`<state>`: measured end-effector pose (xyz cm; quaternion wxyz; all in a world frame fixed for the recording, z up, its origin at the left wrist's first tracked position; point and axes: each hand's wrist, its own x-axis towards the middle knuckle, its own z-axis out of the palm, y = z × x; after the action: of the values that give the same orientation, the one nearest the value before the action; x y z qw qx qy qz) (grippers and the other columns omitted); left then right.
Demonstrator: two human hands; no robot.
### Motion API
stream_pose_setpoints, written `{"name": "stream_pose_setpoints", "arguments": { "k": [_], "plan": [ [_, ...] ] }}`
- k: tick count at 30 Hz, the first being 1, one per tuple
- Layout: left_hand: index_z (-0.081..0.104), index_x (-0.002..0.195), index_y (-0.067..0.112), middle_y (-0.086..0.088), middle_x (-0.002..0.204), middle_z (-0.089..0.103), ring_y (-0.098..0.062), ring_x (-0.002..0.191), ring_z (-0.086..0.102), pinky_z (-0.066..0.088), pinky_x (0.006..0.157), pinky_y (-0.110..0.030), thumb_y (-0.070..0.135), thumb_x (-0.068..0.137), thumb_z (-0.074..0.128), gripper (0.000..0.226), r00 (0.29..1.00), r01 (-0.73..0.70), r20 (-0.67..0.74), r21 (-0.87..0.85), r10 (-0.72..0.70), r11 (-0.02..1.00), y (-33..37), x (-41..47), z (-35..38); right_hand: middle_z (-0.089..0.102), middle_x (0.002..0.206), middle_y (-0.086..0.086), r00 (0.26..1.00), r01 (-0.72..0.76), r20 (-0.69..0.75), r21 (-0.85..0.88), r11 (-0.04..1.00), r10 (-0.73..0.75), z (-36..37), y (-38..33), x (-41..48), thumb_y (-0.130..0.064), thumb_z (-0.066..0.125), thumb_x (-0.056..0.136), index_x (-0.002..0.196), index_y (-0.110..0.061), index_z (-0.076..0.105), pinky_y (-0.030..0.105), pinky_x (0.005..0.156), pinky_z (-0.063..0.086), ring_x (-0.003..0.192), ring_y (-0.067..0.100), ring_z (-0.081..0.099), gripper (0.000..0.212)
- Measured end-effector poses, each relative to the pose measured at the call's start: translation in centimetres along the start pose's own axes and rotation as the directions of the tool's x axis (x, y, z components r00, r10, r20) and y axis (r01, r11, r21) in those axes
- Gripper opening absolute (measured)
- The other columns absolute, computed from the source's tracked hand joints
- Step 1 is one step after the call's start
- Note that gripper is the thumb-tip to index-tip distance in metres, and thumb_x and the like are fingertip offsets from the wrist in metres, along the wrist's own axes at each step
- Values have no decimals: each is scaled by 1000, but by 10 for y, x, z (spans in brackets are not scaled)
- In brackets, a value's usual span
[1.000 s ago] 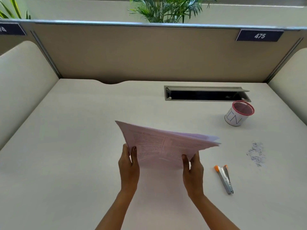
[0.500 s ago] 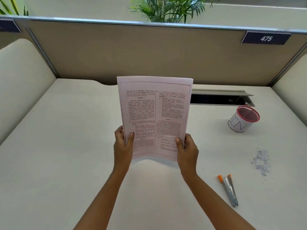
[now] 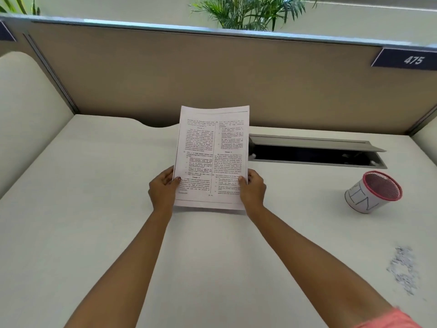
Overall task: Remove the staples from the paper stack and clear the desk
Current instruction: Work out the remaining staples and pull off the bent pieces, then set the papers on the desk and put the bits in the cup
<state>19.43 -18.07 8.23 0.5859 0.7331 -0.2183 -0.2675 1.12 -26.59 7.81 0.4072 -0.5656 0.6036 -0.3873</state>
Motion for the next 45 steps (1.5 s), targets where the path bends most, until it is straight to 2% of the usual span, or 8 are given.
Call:
{"name": "stream_pose_setpoints", "arguments": {
  "k": [12, 18, 20, 24, 33, 38, 42, 45],
  "plan": [
    [61, 128, 10, -8, 125, 65, -20, 111, 63, 46, 102, -30, -2, 86, 64, 44, 1000, 28, 2, 74, -29, 997, -14, 59, 31, 68, 113, 15, 1000, 8, 18, -66, 998, -7, 38, 16, 69, 2, 54, 91, 122, -4, 61, 22, 83, 47, 99, 27, 64, 33],
    [52, 136, 12, -6, 140, 52, -21, 128, 51, 35, 108, -24, 1, 91, 57, 47, 985, -170, 50, 222, 163, 960, -27, 55, 31, 40, 138, 11, 978, 209, 55, -148, 967, -202, 35, 30, 57, -10, 67, 86, 136, -10, 42, 34, 107, 40, 126, 23, 43, 57],
    [49, 138, 15, -2, 147, 43, -18, 133, 43, 31, 110, -26, 10, 95, 54, 44, 940, -340, 84, 342, 332, 876, -37, 44, 28, 35, 145, 9, 932, 363, 85, -261, 894, -353, 30, 39, 47, -21, 62, 90, 140, -12, 39, 35, 111, 34, 133, 22, 36, 56],
    [61, 128, 21, 0, 145, 48, -16, 130, 47, 34, 110, -39, 23, 95, 46, 36, 755, -611, 211, 570, 621, 549, -67, 18, 20, 31, 154, 2, 824, 564, 249, -443, 697, -509, 23, 57, 26, -38, 44, 95, 145, -16, 34, 28, 117, 17, 140, 14, 25, 55],
    [32, 149, 23, 0, 156, 31, -20, 143, 30, 21, 117, -44, 43, 96, 24, 57, 809, -572, 448, 749, 381, 335, -78, 30, 30, 17, 159, 7, 843, 538, 376, -618, 573, -385, 37, 66, 40, -53, 12, 91, 150, -7, 18, 29, 120, -1, 148, 17, 11, 74],
    [26, 151, 24, 0, 159, 24, -20, 146, 24, 16, 119, -45, 46, 96, 22, 60, 815, -568, 463, 755, 348, 327, -76, 40, 33, 6, 160, 3, 854, 519, 385, -589, 619, -350, 39, 62, 47, -54, 8, 91, 151, -10, 8, 28, 120, -4, 148, 14, 1, 74],
    [19, 153, 23, 3, 161, 16, -17, 149, 13, 7, 121, -37, 43, 97, 25, 60, 799, -595, 457, 700, 392, 396, -73, 31, 28, 6, 161, -1, 888, 412, 349, -319, 853, -299, 27, 49, 43, -33, 25, 103, 151, -14, 8, 20, 118, -5, 146, 5, 0, 54],
    [19, 153, 19, 3, 161, 15, -17, 149, 10, 4, 121, -36, 41, 97, 26, 60, 799, -593, 432, 680, 419, 430, -74, 13, 21, 18, 158, -3, 922, 339, 254, -161, 927, -293, 5, 44, 23, -18, 32, 103, 150, -14, 20, 12, 116, 0, 143, 1, 8, 48]
  ]
}}
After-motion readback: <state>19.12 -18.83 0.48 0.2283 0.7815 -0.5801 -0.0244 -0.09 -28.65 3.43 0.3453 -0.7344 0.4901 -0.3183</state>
